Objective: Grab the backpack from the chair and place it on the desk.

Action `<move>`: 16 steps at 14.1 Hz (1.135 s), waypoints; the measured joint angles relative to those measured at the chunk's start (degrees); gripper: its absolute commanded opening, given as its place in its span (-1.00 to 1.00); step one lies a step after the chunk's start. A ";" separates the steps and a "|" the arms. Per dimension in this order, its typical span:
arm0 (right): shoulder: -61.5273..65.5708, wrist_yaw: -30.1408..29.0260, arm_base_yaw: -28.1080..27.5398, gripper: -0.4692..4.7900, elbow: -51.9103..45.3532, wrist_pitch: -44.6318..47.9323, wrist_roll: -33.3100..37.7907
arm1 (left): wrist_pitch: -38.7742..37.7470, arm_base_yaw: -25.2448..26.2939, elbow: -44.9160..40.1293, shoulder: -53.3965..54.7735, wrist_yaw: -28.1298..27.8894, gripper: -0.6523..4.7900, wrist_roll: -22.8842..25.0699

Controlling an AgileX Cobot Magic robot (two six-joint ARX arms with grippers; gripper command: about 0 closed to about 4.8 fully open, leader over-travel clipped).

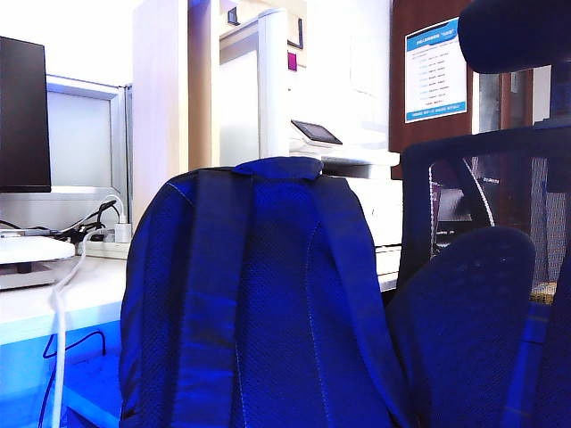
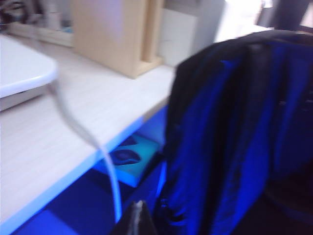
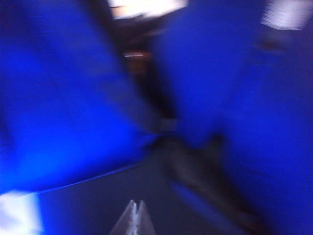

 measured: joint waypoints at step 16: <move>-0.02 -9.25 0.00 -0.82 0.04 8.09 0.11 | 14.88 0.00 0.00 -0.02 13.00 -0.41 -7.45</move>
